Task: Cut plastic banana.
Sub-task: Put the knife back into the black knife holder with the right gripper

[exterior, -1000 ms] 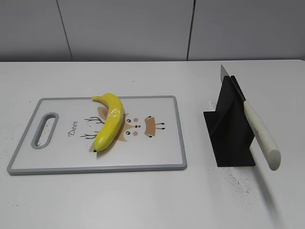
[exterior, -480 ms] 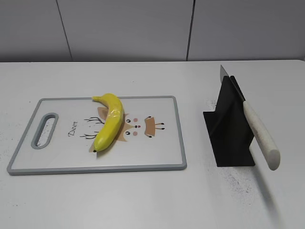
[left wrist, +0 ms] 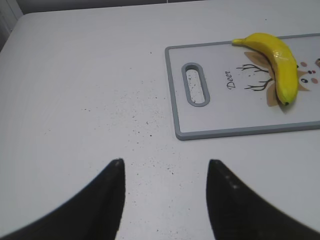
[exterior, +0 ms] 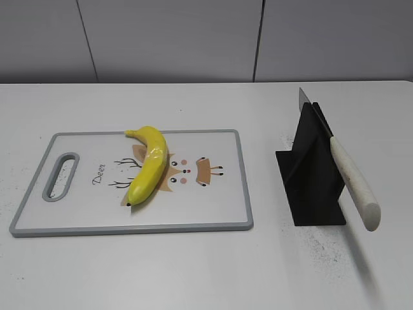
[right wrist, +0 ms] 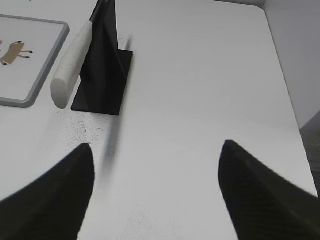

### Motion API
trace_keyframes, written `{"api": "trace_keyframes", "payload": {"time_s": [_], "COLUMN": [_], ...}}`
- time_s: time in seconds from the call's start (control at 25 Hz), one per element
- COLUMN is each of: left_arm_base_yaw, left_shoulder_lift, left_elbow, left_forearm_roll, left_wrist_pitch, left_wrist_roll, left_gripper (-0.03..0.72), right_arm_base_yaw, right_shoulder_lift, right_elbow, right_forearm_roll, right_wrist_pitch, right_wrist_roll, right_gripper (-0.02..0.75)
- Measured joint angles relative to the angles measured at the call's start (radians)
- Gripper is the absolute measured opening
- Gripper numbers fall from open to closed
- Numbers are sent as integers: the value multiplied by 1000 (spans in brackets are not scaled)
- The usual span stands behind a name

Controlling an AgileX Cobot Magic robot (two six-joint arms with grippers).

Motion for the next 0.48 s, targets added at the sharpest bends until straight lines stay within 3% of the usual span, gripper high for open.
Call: {"api": "trace_keyframes", "payload": {"time_s": [0.48], "left_arm_base_yaw": [0], "left_shoulder_lift": [0], "left_elbow": [0], "left_forearm_roll": [0], "left_wrist_pitch": [0], "left_wrist_roll": [0], "left_gripper": [500], "right_arm_base_yaw": [-2], "right_shoulder_lift": [0], "right_elbow": [0], "right_forearm_roll": [1], "right_wrist_pitch": [0], "right_wrist_roll": [0], "right_gripper": [586]}}
